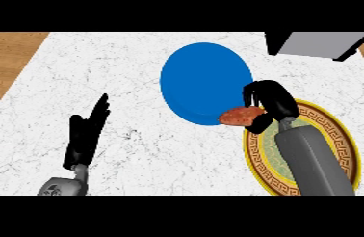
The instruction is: Pick the sweet potato from the plate and place it in the plate
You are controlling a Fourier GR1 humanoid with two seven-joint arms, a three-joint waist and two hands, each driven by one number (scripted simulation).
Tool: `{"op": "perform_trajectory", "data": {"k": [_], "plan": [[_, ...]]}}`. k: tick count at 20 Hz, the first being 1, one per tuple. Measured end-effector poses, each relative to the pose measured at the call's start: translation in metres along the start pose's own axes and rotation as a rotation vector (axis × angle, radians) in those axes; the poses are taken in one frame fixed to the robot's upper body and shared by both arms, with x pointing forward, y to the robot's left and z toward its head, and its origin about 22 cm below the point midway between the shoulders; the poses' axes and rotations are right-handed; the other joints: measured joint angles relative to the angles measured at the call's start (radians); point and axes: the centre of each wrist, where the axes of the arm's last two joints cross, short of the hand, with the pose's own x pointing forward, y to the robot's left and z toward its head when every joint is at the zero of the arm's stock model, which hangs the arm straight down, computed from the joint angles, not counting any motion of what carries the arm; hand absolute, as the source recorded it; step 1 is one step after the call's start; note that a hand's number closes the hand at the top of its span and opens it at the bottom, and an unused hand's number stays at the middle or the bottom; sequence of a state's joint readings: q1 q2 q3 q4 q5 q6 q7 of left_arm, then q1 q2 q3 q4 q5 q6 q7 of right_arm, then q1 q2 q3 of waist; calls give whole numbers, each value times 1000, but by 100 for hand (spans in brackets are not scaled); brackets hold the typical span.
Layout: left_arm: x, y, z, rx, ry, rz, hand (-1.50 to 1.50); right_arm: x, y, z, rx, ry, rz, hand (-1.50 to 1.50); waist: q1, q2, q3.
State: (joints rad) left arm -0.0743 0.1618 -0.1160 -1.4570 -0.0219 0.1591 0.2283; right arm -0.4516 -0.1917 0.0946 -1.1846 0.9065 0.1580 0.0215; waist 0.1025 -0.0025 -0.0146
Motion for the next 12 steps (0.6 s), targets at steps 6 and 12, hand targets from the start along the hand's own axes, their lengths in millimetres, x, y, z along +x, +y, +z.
{"op": "perform_trajectory", "data": {"k": [6,12], "plan": [[2,-5,-3,-18,4,-8,0,105,-19,-30,-297,106,14,150,18,0,7],[5,-7,-6,-22,-4,-12,0,181,-45,-43,-570,256,30,150,18,5,9]]}}
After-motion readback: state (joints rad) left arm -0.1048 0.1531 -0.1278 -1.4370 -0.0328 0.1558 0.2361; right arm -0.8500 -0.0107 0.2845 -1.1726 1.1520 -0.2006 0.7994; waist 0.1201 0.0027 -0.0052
